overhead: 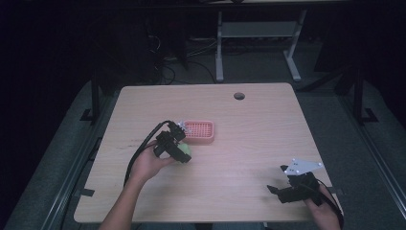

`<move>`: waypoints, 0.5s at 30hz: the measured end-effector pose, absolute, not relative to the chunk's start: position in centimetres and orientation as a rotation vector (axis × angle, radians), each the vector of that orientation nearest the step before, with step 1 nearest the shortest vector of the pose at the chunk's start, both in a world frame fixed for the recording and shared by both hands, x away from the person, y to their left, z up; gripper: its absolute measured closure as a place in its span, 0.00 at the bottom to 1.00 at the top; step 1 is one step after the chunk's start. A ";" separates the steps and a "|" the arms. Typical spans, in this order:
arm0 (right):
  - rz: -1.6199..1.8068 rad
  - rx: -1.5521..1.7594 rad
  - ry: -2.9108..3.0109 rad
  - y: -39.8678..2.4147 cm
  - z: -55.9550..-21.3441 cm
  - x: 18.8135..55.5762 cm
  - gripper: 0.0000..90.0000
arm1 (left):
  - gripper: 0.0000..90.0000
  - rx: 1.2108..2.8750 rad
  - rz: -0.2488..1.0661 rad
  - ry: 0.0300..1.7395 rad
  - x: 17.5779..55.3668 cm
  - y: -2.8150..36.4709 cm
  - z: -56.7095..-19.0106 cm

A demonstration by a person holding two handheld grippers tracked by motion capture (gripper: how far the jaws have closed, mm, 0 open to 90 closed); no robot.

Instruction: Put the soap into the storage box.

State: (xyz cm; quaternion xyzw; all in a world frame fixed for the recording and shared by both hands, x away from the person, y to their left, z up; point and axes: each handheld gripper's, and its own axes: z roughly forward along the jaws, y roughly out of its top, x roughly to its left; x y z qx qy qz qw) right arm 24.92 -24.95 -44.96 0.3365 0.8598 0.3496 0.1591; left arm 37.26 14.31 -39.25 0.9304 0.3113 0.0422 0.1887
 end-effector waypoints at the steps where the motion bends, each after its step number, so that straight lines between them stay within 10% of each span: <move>1: 0.999 0.961 2.457 -24.9 -45.0 24.9 0.16 | 0.30 2.614 0.117 0.880 37.4 14.2 -39.2; 15: 0.999 0.947 2.462 -24.9 -44.9 24.9 0.16 | 0.30 2.640 0.116 0.852 39.5 13.0 -38.6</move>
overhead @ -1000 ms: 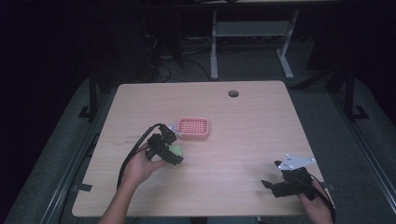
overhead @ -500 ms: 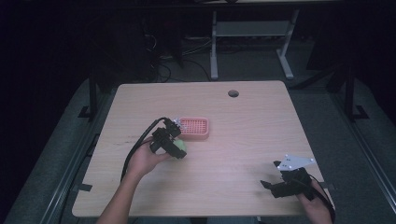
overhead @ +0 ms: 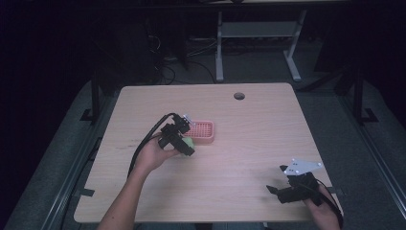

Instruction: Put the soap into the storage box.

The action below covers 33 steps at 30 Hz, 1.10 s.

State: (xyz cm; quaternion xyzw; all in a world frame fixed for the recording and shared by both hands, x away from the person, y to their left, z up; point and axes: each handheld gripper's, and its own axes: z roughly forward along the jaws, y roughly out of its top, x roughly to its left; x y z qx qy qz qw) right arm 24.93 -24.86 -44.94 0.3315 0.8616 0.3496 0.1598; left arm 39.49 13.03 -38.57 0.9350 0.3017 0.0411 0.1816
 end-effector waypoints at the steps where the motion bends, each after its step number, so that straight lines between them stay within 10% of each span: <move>1: 0.999 0.945 2.465 -24.8 -44.9 24.9 0.16 | 0.30 2.641 0.116 0.854 39.6 12.9 -38.6; 33: 1.012 0.961 2.458 -24.9 -45.0 24.9 0.16 | 0.30 2.653 0.094 0.852 45.3 11.1 -37.5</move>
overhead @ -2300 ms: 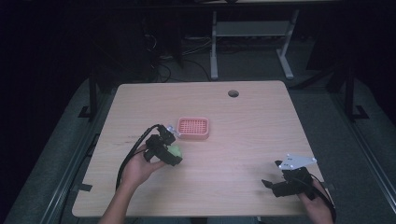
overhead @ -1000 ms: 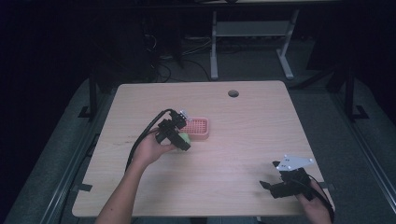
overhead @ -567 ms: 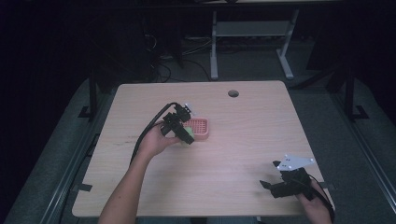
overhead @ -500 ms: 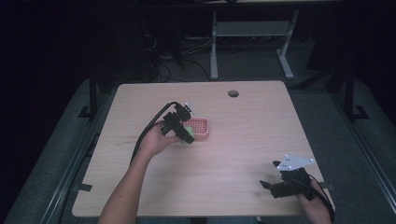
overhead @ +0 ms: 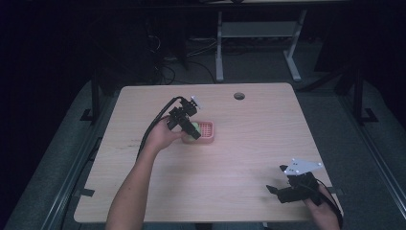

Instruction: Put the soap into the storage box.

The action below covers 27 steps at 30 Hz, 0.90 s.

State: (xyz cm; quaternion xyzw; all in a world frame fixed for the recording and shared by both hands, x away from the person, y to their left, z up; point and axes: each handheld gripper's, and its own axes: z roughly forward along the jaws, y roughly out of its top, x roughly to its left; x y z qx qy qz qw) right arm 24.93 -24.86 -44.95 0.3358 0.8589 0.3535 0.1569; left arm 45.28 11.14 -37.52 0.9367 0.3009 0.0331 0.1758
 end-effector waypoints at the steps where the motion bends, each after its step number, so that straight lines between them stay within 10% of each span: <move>1: 1.012 0.961 2.458 -24.9 -45.0 24.9 0.16 | 0.30 2.647 0.094 0.863 45.5 11.1 -37.5; 27: 1.011 0.953 2.459 -25.0 -45.0 24.9 0.16 | 0.30 2.619 0.072 0.956 48.9 9.3 -39.7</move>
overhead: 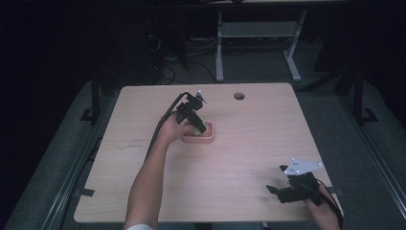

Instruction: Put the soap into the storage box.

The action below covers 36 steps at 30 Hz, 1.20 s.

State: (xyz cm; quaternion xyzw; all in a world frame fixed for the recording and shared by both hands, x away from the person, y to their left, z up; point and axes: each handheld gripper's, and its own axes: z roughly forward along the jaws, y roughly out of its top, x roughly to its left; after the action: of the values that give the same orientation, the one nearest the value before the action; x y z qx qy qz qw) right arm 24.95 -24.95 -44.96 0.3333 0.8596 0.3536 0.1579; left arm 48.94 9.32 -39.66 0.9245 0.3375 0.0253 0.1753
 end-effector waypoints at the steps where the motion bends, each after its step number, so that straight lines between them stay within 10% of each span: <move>1: 1.012 0.955 2.459 -25.0 -45.0 24.9 0.16 | 0.30 2.612 0.069 0.962 49.0 9.3 -39.8; 36: 1.015 0.952 2.462 -24.9 -45.0 24.9 0.16 | 0.30 2.615 0.058 1.041 50.2 8.5 -41.8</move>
State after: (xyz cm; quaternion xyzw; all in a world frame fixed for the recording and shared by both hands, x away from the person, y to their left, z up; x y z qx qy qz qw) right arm 24.94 -24.88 -44.97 0.3324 0.8599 0.3545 0.1563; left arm 50.22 8.46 -41.80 0.9166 0.3648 0.0202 0.1624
